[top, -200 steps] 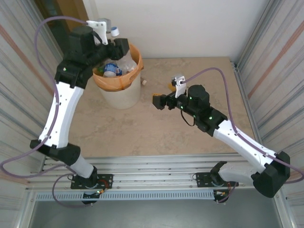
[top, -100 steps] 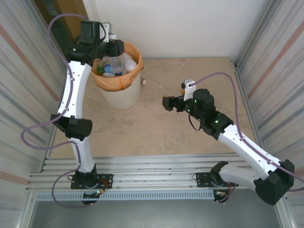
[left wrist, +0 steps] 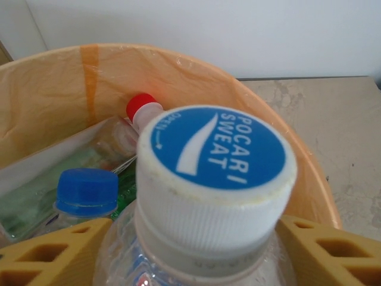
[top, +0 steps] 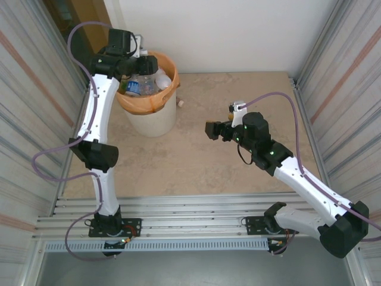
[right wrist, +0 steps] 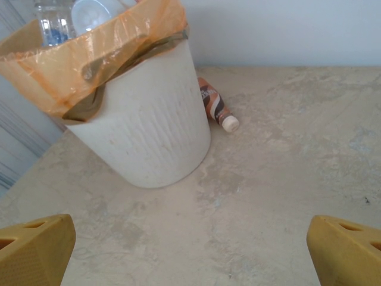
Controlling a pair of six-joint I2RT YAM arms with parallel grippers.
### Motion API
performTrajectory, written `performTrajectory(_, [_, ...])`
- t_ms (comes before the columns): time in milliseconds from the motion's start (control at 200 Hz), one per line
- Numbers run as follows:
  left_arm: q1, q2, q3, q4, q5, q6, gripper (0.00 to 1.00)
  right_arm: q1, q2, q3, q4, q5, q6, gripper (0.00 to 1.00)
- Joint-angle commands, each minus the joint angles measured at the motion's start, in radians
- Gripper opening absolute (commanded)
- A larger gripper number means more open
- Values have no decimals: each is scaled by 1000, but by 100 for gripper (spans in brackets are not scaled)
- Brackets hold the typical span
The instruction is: Put the plastic bottles in the bin
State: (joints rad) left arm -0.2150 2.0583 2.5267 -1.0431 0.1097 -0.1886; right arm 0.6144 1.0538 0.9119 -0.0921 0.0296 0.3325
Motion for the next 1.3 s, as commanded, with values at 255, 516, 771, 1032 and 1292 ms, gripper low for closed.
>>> performTrajectory(255, [11,-67,33,95,-43,-22,82,-21,-2,-5,3,-20,20,98])
performTrajectory(516, [-4,-188,-163,169,-78,-15,48,-43,28,6,5,-23,40,98])
performTrajectory(771, [-7,-185,-259,179,-58,-25,41,-118,156,116,-57,-94,80,98])
performTrajectory(1032, [-14,-165,-292,169,-66,-31,38,-193,388,298,-122,-219,90,88])
performTrajectory(1292, [-18,-211,-307,176,-62,-32,40,-223,659,517,-168,-294,68,71])
